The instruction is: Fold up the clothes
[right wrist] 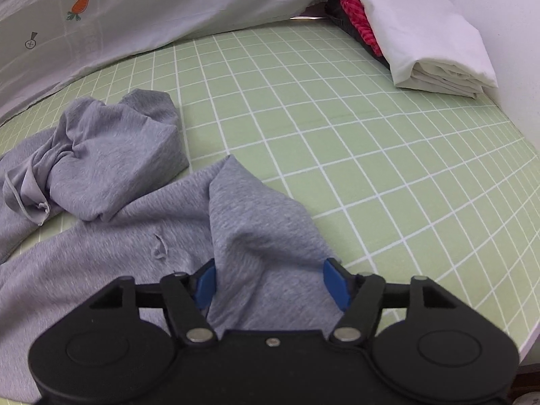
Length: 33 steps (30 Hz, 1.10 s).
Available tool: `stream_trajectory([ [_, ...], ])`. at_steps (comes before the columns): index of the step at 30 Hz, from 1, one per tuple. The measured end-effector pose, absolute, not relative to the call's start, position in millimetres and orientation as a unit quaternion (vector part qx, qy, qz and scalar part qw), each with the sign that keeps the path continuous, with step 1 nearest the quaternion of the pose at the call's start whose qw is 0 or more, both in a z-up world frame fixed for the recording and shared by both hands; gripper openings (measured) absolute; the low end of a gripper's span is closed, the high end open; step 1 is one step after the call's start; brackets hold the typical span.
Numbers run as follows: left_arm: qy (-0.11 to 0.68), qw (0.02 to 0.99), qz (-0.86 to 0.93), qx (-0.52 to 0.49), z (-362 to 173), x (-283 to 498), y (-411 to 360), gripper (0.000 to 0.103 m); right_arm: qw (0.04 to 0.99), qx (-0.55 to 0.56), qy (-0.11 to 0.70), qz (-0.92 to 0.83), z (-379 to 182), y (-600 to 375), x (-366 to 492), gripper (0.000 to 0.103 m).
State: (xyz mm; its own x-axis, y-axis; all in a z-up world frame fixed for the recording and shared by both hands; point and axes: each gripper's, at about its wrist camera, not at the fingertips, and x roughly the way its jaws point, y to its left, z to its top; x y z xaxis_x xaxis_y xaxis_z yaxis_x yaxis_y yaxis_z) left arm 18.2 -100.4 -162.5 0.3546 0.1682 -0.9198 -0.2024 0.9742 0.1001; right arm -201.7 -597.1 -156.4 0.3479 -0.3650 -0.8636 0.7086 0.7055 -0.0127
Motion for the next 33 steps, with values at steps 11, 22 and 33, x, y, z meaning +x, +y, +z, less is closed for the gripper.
stream_trajectory([
  [11, 0.568, 0.814, 0.122, 0.018, -168, 27, -96, 0.087, 0.799, 0.08, 0.47, -0.367, -111, -674, -197, 0.003],
  [22, 0.569, 0.809, 0.148, 0.001, -170, 27, -91, 0.099, 0.839, 0.047, 0.426, -0.336, -97, -700, -123, 0.054],
  [33, 0.576, 0.8, 0.165, 0.013, -170, 30, -95, 0.103, 0.776, 0.201, 0.429, -0.416, -159, -659, -203, 0.073],
])
